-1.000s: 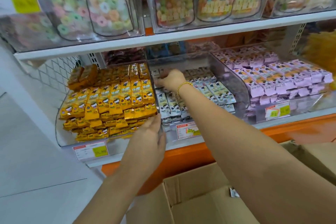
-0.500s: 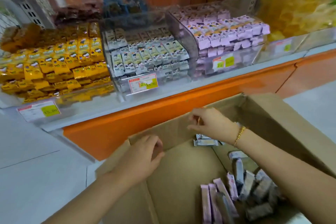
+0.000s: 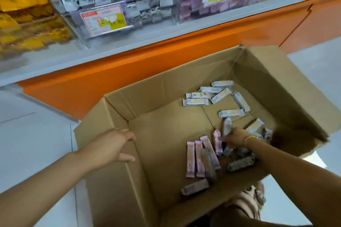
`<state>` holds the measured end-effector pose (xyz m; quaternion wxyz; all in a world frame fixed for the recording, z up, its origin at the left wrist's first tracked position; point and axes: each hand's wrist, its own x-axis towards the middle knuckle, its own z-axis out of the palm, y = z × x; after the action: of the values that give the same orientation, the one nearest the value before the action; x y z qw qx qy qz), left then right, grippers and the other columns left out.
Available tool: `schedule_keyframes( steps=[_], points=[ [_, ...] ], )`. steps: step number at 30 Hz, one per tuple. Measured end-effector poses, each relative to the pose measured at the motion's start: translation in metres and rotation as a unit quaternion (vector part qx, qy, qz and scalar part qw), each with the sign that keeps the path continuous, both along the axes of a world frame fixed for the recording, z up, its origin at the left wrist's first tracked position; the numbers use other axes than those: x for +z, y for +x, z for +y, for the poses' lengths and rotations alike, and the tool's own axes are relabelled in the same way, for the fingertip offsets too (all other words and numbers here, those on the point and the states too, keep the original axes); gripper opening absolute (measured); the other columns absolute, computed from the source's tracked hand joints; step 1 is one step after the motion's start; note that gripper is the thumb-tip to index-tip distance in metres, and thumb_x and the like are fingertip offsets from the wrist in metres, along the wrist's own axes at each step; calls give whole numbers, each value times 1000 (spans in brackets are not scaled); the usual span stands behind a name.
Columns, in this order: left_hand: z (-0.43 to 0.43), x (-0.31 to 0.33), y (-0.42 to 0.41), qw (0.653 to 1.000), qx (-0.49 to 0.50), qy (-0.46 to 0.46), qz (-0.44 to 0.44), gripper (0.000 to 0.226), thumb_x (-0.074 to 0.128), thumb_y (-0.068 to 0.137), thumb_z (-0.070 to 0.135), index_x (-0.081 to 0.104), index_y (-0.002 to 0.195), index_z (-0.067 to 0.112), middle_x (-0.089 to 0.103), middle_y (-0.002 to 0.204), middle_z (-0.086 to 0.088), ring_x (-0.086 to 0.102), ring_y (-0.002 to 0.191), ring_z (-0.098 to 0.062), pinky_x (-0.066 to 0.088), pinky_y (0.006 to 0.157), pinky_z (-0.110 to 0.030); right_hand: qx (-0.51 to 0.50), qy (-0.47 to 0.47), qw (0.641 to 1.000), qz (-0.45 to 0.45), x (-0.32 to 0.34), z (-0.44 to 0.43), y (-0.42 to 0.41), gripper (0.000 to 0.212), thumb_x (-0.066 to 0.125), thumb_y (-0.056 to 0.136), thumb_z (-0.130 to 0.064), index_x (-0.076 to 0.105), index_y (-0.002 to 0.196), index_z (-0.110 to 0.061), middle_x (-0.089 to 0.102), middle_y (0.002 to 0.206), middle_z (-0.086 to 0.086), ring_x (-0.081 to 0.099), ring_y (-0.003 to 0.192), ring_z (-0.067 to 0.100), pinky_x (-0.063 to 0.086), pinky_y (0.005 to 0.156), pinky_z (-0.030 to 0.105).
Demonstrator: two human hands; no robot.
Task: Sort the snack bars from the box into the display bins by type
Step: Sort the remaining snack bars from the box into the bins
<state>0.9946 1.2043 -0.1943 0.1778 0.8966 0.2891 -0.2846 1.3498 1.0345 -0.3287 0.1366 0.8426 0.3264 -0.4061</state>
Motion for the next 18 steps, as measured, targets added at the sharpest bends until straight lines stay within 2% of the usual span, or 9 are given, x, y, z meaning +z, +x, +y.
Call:
schedule_keyframes(
  steps=[4, 6, 7, 10, 12, 14, 16, 17, 18],
  points=[
    [2, -3, -3, 1000, 9, 8, -27, 53, 60, 83, 56, 47, 128, 32, 48, 125, 14, 44, 106, -1, 32, 72, -6, -49, -4, 999, -23, -13, -2, 10, 51, 62, 86, -43, 54, 125, -12, 62, 120, 12, 58, 111, 29, 46, 87, 30],
    [3, -5, -5, 999, 13, 11, -36, 49, 58, 84, 57, 49, 125, 32, 48, 123, 16, 45, 108, 0, 36, 77, -10, -76, -31, 997, 2, -28, -7, 19, 58, 70, 74, -44, 54, 121, -13, 64, 104, 9, 62, 96, 27, 51, 80, 31],
    [2, -5, -5, 999, 14, 13, -38, 47, 58, 84, 57, 50, 123, 33, 48, 122, 17, 45, 110, -1, 39, 82, -15, -80, -31, 996, 21, -43, -11, 25, 63, 73, 70, -42, 53, 121, -10, 64, 104, 9, 62, 95, 27, 52, 81, 33],
    [2, -5, -7, 999, 15, 10, -48, 43, 57, 84, 57, 52, 119, 33, 50, 119, 18, 46, 111, -2, 41, 90, -22, -76, -14, 997, 27, -54, -12, 20, 52, 67, 85, -32, 49, 128, -7, 59, 125, 14, 57, 113, 29, 48, 95, 38],
    [2, -6, -8, 999, 9, 11, -50, 42, 57, 84, 58, 53, 118, 34, 50, 117, 18, 47, 110, -2, 41, 91, -23, -83, -23, 996, 20, -38, -8, 6, 43, 60, 91, -27, 50, 127, -7, 57, 127, 15, 57, 115, 29, 50, 91, 37],
    [3, -7, -8, 998, 10, 11, -54, 41, 58, 84, 57, 54, 118, 33, 51, 117, 16, 48, 109, -4, 41, 91, -23, -149, -58, 985, 65, -24, -2, 4, 30, 58, 93, -17, 49, 118, -4, 59, 114, 19, 63, 104, 34, 56, 73, 39],
    [4, -8, -7, 998, 10, 8, -56, 40, 60, 84, 54, 56, 117, 31, 53, 116, 14, 49, 108, -5, 41, 90, -22, -173, -103, 970, 138, -3, -2, 6, 17, 58, 91, -6, 47, 103, 2, 64, 90, 23, 71, 75, 35, 58, 57, 39],
    [4, -9, -8, 998, 10, 7, -54, 40, 60, 84, 53, 57, 117, 30, 54, 116, 13, 50, 107, -6, 41, 89, -22, -201, -121, 957, 170, 5, -3, 8, 18, 60, 89, -4, 50, 101, 4, 67, 85, 25, 71, 70, 35, 59, 60, 40],
    [5, -9, -8, 999, 11, 6, -53, 39, 61, 84, 52, 57, 116, 30, 54, 115, 13, 50, 105, -6, 41, 88, -22, -224, -124, 948, 188, 9, -5, 10, 22, 64, 87, -6, 53, 103, 5, 68, 90, 26, 71, 74, 35, 60, 67, 41]
  ],
)
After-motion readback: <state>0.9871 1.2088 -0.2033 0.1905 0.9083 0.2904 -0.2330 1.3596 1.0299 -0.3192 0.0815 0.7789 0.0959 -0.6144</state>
